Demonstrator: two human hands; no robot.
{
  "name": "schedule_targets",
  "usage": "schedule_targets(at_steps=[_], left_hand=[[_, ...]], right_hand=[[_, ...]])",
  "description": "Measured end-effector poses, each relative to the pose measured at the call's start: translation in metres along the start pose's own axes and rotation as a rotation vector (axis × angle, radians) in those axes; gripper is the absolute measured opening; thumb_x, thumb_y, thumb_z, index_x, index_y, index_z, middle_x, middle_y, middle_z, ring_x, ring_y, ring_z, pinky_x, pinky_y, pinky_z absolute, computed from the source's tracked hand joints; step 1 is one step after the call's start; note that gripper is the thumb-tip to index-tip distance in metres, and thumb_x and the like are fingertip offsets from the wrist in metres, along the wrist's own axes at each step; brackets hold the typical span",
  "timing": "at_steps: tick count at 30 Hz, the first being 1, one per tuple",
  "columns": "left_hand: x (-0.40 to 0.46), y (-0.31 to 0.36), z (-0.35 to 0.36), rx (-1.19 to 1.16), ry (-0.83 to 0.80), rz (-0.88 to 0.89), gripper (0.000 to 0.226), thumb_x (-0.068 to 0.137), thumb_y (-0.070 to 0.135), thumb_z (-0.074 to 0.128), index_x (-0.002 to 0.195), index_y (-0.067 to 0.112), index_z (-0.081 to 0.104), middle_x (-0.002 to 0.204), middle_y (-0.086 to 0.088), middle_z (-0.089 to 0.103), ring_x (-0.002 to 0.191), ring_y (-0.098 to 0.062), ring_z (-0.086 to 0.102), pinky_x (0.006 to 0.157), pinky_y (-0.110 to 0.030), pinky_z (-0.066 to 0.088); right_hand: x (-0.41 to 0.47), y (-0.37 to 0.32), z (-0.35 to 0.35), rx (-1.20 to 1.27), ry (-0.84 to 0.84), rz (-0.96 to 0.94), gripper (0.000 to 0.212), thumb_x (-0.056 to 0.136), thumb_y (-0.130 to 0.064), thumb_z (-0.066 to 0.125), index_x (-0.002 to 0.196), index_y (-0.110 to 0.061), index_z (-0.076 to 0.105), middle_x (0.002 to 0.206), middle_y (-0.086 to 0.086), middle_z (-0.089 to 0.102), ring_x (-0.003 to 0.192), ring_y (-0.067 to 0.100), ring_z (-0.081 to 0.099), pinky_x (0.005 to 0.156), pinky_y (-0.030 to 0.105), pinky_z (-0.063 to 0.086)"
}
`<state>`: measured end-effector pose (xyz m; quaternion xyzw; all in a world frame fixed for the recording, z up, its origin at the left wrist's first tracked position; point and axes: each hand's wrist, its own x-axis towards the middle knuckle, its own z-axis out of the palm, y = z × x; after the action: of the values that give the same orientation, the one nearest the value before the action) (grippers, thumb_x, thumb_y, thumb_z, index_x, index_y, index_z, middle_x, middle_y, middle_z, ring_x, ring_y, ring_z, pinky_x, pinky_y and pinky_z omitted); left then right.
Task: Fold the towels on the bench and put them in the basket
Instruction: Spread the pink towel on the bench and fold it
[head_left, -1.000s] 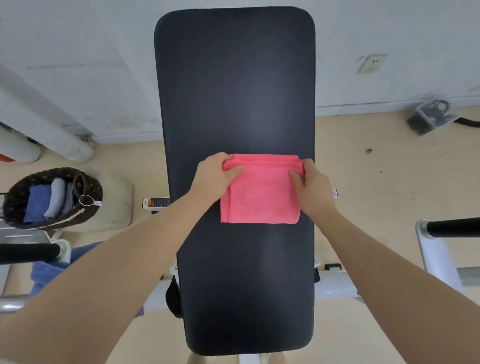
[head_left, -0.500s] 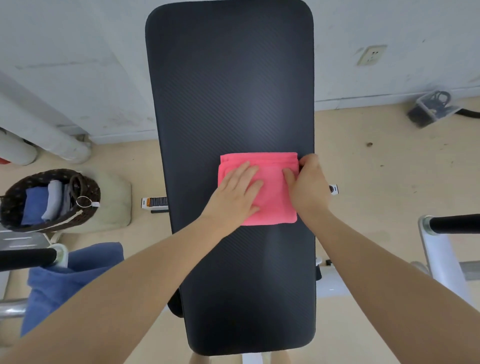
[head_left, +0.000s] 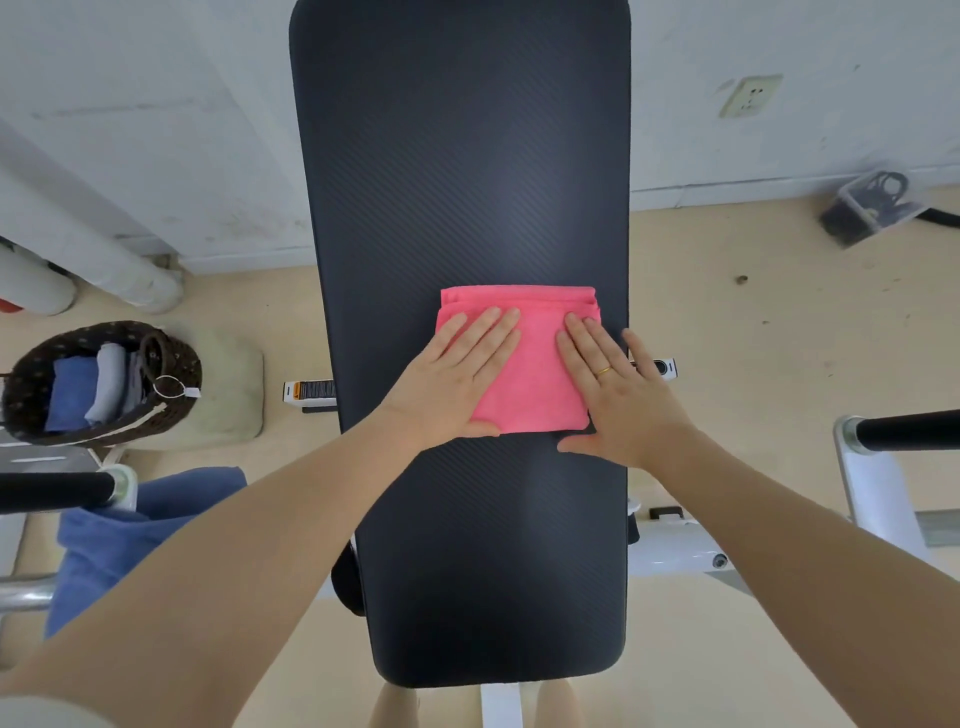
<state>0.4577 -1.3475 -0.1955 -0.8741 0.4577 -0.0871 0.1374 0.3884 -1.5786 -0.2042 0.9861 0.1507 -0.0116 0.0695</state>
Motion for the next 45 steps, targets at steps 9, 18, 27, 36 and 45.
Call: schedule_targets(at_steps=[9,18,27,36,45], left_hand=[[-0.01,0.011,0.004,-0.064,0.049,0.163,0.087,0.062,0.055,0.076,0.133,0.011,0.05,0.146,-0.011,0.038,0.134,-0.028,0.039,0.114,-0.039,0.022],[-0.024,0.014,0.003,-0.199,0.037,-0.004,0.063,0.058,0.015,0.077,0.118,0.005,0.06,0.139,-0.012,0.049,0.129,-0.032,0.045,0.11,-0.041,0.029],[-0.03,0.007,-0.023,-0.759,0.032,-0.24,0.031,0.07,0.005,0.072,0.1,0.01,0.067,0.097,-0.002,0.071,0.087,-0.022,0.068,0.092,-0.025,0.036],[-0.023,0.006,-0.041,-1.426,-0.161,-0.824,0.013,0.088,0.025,0.058,0.094,0.014,0.059,0.092,-0.012,0.064,0.084,-0.022,0.058,0.08,-0.033,0.047],[-0.021,-0.005,-0.031,-1.254,-0.108,-1.022,0.031,0.09,0.036,0.055,0.073,0.01,0.052,0.076,-0.008,0.06,0.075,-0.025,0.056,0.07,-0.022,0.049]], right_hand=[[-0.012,-0.04,0.007,-0.002,0.126,-0.133,0.091,0.07,-0.039,0.071,0.144,-0.011,0.028,0.151,0.011,0.032,0.137,0.027,0.035,0.113,0.044,0.025],[-0.011,-0.026,0.009,0.15,0.061,-0.116,0.062,0.087,-0.038,0.048,0.14,-0.012,0.033,0.151,0.011,0.032,0.137,0.028,0.034,0.113,0.039,0.023],[-0.016,-0.023,-0.011,0.331,0.054,0.013,0.034,0.069,-0.016,0.044,0.103,-0.013,0.044,0.122,0.011,0.062,0.107,0.029,0.063,0.076,0.034,0.053],[0.016,-0.002,-0.059,0.777,-0.049,0.354,0.021,0.09,-0.016,0.05,0.108,-0.008,0.046,0.08,0.0,0.053,0.07,0.025,0.05,0.063,0.031,0.033],[0.07,-0.014,-0.06,0.581,-0.094,0.489,0.034,0.096,-0.038,0.042,0.113,-0.009,0.042,0.114,0.01,0.055,0.099,0.036,0.056,0.072,0.038,0.038]])
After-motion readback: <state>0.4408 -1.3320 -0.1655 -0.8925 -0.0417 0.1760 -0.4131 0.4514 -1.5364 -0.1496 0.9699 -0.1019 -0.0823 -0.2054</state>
